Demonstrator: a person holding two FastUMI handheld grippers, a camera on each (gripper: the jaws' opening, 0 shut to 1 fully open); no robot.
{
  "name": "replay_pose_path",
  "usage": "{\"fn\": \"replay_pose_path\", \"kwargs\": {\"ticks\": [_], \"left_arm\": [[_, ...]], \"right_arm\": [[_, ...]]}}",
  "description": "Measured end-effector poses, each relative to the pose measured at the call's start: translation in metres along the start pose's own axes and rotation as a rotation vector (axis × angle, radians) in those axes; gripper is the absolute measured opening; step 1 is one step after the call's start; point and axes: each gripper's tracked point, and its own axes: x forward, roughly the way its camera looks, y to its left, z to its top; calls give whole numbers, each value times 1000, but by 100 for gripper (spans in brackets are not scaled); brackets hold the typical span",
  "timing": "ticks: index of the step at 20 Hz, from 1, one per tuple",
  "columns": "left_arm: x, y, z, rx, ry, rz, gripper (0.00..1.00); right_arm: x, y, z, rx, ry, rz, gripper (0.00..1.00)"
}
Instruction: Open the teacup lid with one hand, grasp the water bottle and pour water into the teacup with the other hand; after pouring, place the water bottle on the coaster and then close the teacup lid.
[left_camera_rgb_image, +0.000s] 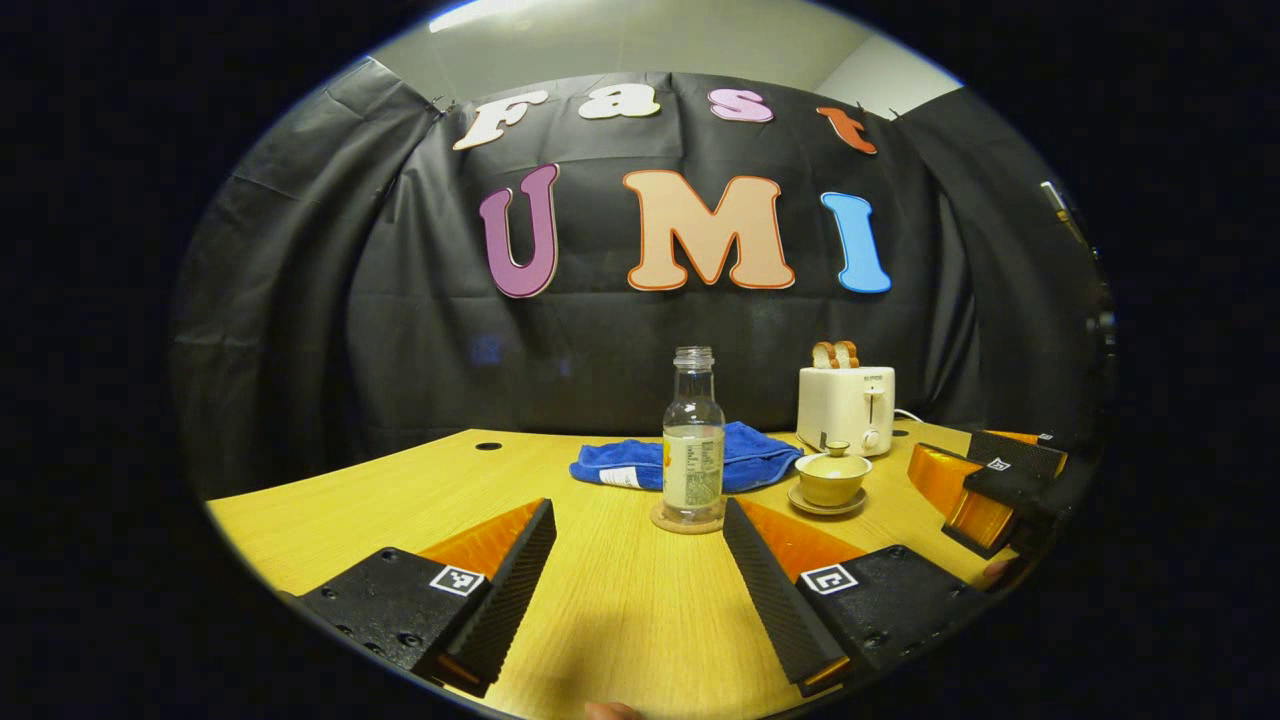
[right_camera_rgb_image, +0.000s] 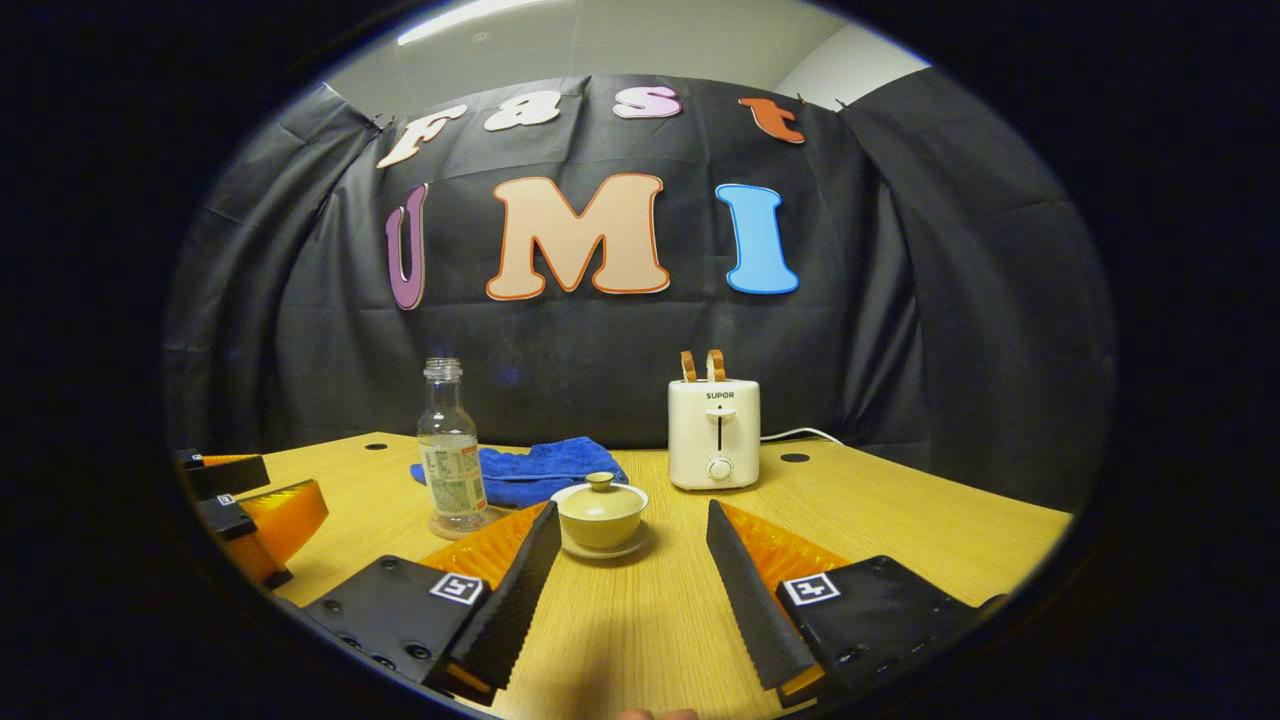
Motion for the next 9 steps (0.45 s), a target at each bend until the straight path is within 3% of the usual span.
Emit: {"fn": "replay_pose_path", "kwargs": {"ticks": [7, 9], "left_arm": [[-19, -12, -1, 1, 1, 11, 98], [-19, -12, -2, 1, 4, 8, 99]], "right_arm": [[-37, 1, 1, -1, -2, -4, 92], [-38, 1, 0, -2, 2, -6, 95]]}}
